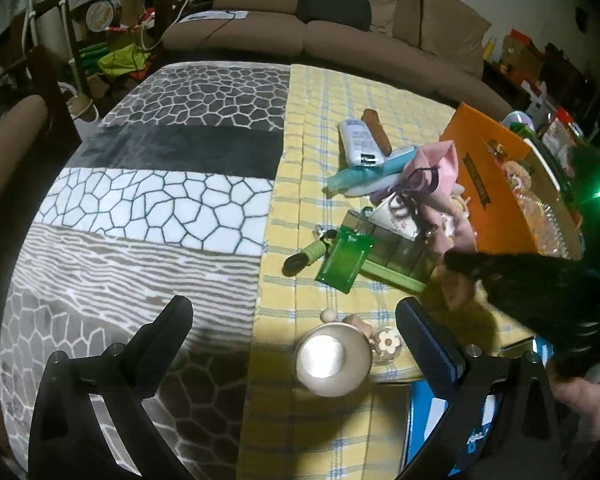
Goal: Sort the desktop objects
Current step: 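Move the right tool to the pink cloth strap and grasp it, then lift the pink cloth with the right gripper toward the box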
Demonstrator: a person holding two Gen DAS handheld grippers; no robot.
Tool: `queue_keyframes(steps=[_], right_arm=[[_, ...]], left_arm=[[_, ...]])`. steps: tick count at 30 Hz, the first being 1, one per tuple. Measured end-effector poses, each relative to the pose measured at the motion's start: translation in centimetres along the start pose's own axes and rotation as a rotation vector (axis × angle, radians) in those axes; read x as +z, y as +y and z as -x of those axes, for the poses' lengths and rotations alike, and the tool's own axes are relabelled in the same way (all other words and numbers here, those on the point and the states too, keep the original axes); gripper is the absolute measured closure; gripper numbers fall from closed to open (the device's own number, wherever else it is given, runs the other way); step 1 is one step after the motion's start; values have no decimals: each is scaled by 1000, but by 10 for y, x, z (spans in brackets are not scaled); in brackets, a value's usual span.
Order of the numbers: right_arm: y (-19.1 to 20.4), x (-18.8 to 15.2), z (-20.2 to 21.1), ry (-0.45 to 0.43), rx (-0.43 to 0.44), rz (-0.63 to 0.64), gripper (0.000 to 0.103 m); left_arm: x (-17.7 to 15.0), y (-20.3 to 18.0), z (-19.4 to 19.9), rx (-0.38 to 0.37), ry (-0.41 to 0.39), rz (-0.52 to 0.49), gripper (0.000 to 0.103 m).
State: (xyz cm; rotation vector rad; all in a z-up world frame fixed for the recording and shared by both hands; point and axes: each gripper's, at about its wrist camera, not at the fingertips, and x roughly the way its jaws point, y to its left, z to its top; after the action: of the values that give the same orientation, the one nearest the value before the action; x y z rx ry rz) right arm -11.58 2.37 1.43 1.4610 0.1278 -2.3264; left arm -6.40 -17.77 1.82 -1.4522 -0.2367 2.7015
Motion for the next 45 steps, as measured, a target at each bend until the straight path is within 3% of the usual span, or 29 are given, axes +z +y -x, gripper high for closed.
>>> queue_keyframes(steps=[6,9,13,17,21,22,24,25,29,31,33,34,35,39,42,45], right_arm=[[2,22,95,-194,82,22,97],[6,33,143,-264,118,38,97],[9,44,189,-288,205,48,97],[9,45,221,-295,270,56,97],[16,39,253,-321,276,101,97],[18,38,262,-332,261,117,97],[18,37,277,-350,230,140,97],[13,39,286,-362,210,145,97],[-14,52,308,-386,124,137,97],[-36,62,316,-398,65,118,97],[-59,72,321,-407,10,97,97],[-73,78,322,-413,-26,85,97],[-85,82,322,-416,-53,74,97],[-132,98,316,-427,-172,35,97],[-156,108,304,-418,-285,48,97],[-169,119,288,-400,-398,73,97]], left_arm=[[3,-6,16,-112,-61,-7,0],[1,-29,35,-231,-130,-86,0],[-6,-68,69,-399,-223,-180,0],[-13,-112,97,-417,-288,-287,0],[-10,-145,108,-303,-322,-333,0],[-4,-149,106,-313,-301,-312,3],[11,-151,102,-316,-250,-259,41],[22,-154,99,-300,-225,-243,44],[55,-172,97,-381,-187,-241,44],[71,-195,94,-413,-164,-291,43],[81,-215,90,-413,-152,-323,28],[86,-225,86,-398,-147,-336,11],[91,-233,83,-394,-147,-341,9],[106,-249,60,-389,-101,-327,9],[112,-254,45,-438,-60,-290,9],[117,-259,37,-400,-67,-306,9]])
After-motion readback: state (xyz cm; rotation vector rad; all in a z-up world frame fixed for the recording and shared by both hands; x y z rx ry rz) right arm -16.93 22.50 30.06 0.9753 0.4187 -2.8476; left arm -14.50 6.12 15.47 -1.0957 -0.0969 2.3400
